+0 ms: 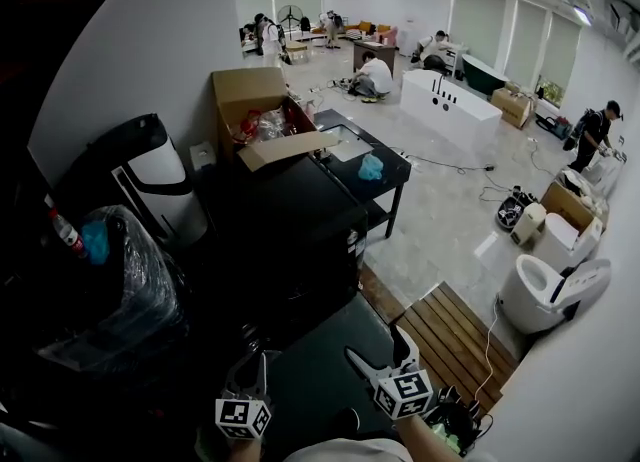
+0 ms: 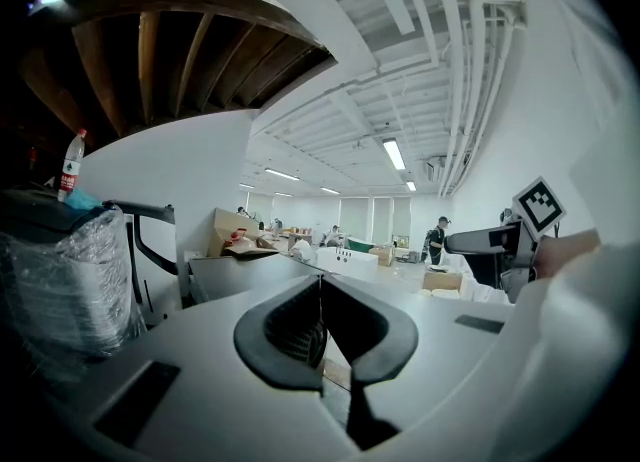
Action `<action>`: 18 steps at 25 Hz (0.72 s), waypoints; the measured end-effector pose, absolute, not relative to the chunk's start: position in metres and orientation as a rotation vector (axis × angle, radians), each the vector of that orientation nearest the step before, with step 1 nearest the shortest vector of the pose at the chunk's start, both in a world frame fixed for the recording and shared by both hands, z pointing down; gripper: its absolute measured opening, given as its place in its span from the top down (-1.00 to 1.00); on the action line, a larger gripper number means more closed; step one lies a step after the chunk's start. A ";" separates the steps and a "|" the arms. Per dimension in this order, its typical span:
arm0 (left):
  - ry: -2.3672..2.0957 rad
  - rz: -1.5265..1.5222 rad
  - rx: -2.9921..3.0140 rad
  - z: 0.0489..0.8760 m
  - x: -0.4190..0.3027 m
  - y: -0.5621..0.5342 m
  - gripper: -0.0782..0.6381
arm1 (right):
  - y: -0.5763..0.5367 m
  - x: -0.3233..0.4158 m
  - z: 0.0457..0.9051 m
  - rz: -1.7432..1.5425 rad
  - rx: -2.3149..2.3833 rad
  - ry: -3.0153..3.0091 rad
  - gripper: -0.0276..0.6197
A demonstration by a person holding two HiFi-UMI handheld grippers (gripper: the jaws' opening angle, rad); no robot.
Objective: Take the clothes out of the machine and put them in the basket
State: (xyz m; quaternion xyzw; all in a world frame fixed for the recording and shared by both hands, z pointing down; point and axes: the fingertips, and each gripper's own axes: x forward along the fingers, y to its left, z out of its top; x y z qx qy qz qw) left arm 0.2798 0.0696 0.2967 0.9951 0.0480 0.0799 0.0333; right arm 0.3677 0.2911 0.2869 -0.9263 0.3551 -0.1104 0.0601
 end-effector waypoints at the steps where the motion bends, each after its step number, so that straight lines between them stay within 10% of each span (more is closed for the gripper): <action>1: 0.143 0.245 3.062 0.297 0.285 0.073 0.72 | 0.292 0.374 0.288 -0.337 -2.805 1.092 -0.57; 18: 0.168 0.328 3.058 0.315 0.303 0.061 0.72 | 0.266 0.396 0.305 -0.393 -2.765 1.118 -0.56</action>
